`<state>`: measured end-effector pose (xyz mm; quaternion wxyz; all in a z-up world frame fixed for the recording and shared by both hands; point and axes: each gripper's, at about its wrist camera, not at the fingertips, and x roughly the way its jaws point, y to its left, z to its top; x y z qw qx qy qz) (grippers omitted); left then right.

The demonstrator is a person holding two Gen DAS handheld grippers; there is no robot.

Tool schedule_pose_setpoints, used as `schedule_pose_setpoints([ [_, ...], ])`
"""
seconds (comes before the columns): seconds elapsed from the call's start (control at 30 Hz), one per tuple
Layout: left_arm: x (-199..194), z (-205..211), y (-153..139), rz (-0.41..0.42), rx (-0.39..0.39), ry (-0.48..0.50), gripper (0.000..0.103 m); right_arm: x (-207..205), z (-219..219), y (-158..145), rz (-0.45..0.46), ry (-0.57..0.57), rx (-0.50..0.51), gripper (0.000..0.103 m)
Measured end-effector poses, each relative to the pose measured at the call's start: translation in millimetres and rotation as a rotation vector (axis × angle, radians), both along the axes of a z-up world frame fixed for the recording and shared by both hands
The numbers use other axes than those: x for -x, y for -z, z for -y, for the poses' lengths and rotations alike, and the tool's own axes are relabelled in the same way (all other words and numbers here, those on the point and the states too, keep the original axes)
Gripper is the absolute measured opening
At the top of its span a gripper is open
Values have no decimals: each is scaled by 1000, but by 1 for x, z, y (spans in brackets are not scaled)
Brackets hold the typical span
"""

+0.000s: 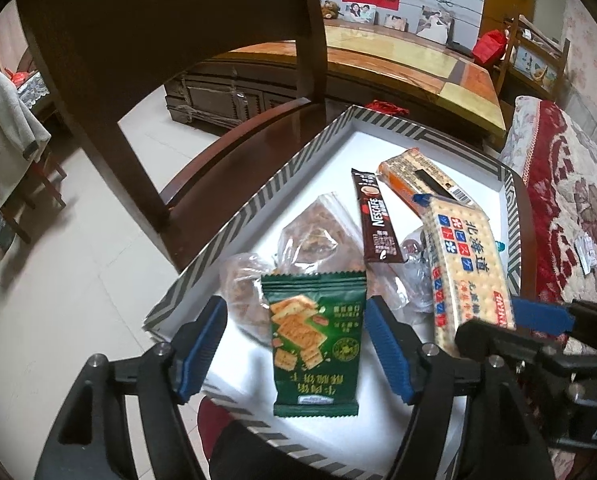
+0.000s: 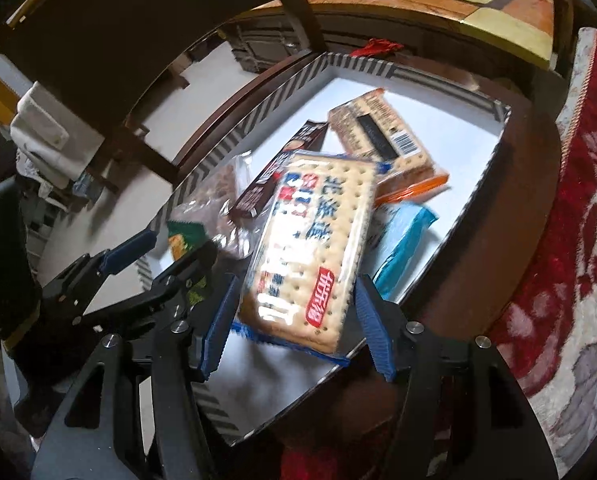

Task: Organize snacks
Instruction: 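Open both tools to release the green packet and cracker pack into the tray, then move both open tools back over the snacks on the blanket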

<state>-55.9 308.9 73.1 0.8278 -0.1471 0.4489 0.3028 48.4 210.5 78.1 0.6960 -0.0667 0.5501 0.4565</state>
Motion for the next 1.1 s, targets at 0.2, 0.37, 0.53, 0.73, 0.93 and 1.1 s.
schedule_pose_setpoints([
  [0.2, 5, 2, -3, 1, -18, -3, 74, 9, 1, 2, -14, -20, 1, 59],
  [0.37, 6, 7, -6, 14, -22, 1, 74, 13, 6, -5, 20, -21, 0, 59],
  [0.53, 8, 14, -9, 22, -23, 0, 78, 18, 15, -13, 72, 1, -11, 59],
  [0.73, 8, 23, -13, 31, -21, 4, 85, 23, 27, -23, 140, 25, -7, 59],
  [0.93, 6, 40, -18, 35, -24, 26, 87, 25, 48, -31, 179, 68, -11, 59],
  [1.1, 4, 51, -21, 38, -23, 41, 88, 23, 63, -32, 190, 111, -10, 59],
])
